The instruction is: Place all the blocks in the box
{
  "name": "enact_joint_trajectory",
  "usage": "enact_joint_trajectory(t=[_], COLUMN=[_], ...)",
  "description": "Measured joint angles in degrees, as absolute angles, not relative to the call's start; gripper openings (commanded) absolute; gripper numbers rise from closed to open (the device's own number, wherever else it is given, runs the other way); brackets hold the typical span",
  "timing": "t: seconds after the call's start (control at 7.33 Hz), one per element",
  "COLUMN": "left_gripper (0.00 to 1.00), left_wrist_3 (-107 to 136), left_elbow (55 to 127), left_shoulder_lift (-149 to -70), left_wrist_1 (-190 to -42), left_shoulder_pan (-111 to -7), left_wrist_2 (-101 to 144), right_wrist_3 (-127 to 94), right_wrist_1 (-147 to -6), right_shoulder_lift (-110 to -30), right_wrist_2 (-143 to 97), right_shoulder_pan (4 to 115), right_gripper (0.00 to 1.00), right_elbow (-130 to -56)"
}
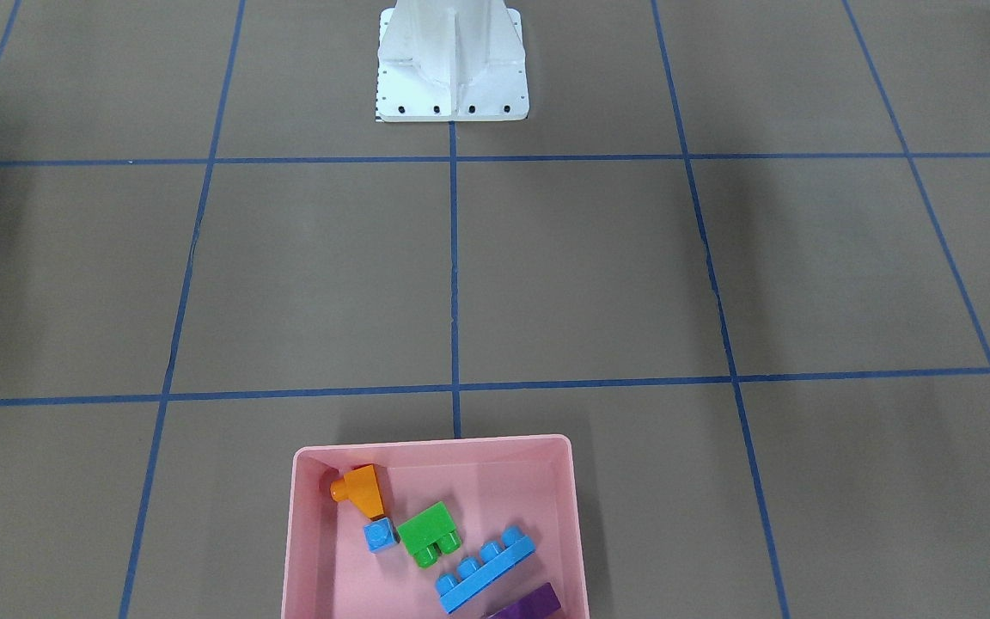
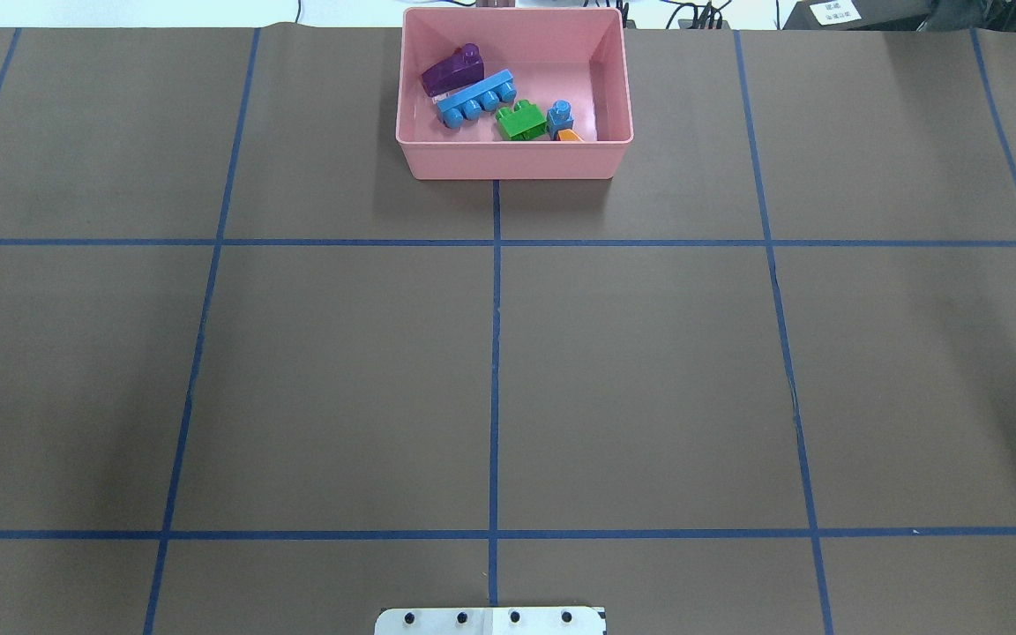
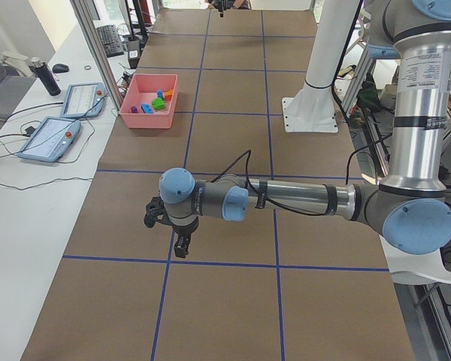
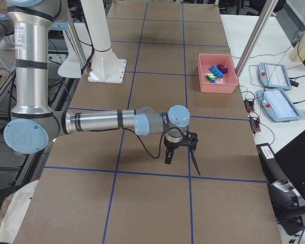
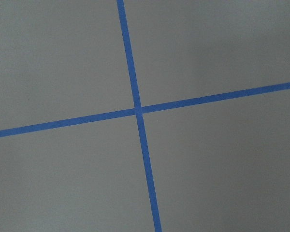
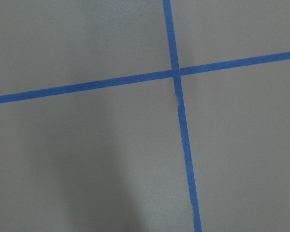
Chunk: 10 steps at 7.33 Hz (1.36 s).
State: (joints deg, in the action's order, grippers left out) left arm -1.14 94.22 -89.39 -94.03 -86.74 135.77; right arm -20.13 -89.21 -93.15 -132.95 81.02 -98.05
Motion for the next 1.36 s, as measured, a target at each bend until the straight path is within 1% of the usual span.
enact_joint_trajectory(t=[0.41, 1.36], left_gripper=[1.0, 1.0], left_wrist_3=[-1.14, -1.14], left_elbow=[95.93, 96.01], left_shoulder_lift=[-88.09, -88.31], left_wrist_1=[-93.7, -93.69], left_shoulder_pan=[-86.95, -86.85], left_wrist_2=[135.29, 133.29], right_wrist_3=[-20.11, -19.51], right_wrist_1=[-89.21, -89.21], right_shoulder_lift=[-92.94, -92.94], right_wrist_2=[-132.79, -133.16], right_shoulder_pan=[80.95, 81.02], right_gripper=[1.0, 1.0], right_elbow=[-98.29, -98.43])
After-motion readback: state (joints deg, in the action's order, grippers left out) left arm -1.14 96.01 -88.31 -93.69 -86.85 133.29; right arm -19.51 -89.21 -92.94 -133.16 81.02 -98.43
